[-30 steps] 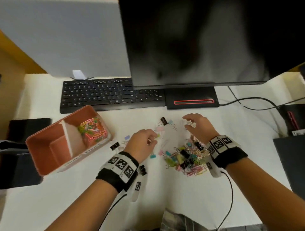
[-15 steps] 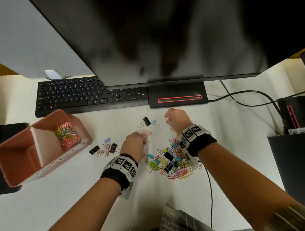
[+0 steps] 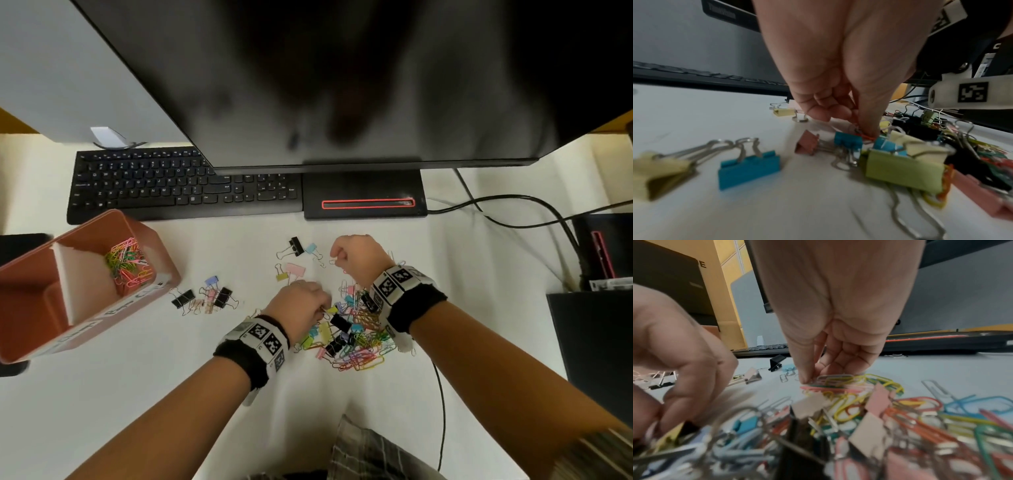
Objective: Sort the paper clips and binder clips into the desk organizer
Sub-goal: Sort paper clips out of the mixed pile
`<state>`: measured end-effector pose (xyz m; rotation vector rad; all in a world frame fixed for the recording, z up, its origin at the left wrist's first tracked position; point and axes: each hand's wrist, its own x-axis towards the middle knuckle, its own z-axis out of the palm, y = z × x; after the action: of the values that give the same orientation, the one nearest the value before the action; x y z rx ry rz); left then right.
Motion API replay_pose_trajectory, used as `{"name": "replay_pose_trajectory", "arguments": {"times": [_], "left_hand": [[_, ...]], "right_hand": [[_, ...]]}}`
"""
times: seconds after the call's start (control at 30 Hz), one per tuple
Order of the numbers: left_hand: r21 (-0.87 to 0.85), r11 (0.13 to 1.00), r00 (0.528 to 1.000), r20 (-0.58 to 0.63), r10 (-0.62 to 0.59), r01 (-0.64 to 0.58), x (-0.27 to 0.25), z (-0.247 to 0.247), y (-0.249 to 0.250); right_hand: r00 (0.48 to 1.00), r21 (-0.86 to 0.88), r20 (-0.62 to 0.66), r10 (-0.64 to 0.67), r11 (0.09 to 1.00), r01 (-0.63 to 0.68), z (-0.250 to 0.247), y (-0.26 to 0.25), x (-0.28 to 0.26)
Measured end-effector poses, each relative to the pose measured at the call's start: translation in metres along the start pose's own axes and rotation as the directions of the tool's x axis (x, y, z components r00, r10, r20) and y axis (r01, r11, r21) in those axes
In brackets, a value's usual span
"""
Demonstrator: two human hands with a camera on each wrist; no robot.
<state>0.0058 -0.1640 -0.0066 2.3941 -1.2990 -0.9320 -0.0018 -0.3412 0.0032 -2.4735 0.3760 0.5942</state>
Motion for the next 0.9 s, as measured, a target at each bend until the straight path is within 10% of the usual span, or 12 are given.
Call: {"name": "replay_pose_trajectory", "arguments": {"times": [0.57, 0.9], "left_hand": [[-0.360, 0.917, 0.913, -0.291, -0.287, 0.174, -0.025, -0.029, -0.031], [-0.235, 0.914, 0.915, -0.156, -0.372, 0.331, -0.019, -0.005, -0.022]], "right_hand": [[0.998, -0.067, 0.021, -0.053, 0.996, 0.055, 0.026, -0.029, 0.010], [0.986, -0.037, 0.109, -0.127, 0.991, 0.132, -0.024, 0.001, -0.011]]}}
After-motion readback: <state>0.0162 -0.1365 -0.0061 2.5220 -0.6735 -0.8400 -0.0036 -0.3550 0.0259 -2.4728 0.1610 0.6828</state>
